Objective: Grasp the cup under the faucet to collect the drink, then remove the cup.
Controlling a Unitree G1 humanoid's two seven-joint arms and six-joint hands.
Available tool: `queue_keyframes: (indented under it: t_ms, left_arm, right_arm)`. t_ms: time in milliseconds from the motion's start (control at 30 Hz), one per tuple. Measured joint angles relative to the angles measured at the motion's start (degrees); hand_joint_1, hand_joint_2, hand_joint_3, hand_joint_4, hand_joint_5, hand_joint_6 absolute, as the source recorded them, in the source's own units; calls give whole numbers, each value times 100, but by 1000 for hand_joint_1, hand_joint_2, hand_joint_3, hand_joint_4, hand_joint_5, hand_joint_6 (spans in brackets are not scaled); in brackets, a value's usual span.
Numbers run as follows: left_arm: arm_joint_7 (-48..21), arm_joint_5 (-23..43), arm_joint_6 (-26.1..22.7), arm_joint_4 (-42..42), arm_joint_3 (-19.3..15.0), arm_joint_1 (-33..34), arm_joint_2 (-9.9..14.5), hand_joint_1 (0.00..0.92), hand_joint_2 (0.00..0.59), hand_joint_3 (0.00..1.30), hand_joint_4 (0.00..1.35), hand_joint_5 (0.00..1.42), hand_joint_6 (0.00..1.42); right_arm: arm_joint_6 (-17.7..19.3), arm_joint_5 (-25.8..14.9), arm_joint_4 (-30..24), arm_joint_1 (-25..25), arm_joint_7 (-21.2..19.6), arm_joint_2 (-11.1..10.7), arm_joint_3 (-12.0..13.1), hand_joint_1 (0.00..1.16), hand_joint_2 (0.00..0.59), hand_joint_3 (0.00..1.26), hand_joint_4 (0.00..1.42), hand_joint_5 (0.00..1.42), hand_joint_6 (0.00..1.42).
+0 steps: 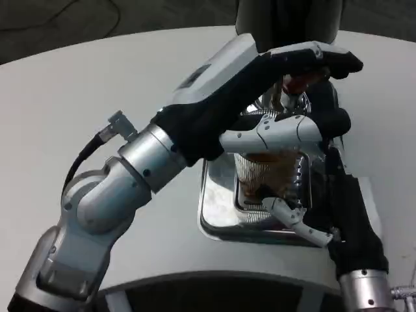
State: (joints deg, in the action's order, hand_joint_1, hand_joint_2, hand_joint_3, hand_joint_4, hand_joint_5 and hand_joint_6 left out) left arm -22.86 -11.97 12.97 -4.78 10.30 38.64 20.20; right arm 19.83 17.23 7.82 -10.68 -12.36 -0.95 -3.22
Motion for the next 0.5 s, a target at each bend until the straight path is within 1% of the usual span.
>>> queue_keyframes:
  t_ms: [200,400,500]
  left_arm:
    - [3,-3,21,18,2,10,4,0,91,344,313,310,176]
    - [7,-4,25,24,0,12,5,0,91,344,316,311,176]
    - [20,-5,25,24,-5,13,8,0,91,344,317,311,176]
  right_arm:
    - [55,59,296,-349,-167,15,-24,837,191,0,1,6,97]
    - [117,100,538,-528,-296,38,-67,834,184,0,0,4,82]
    - [121,131,639,-611,-357,44,-135,832,187,0,0,3,81]
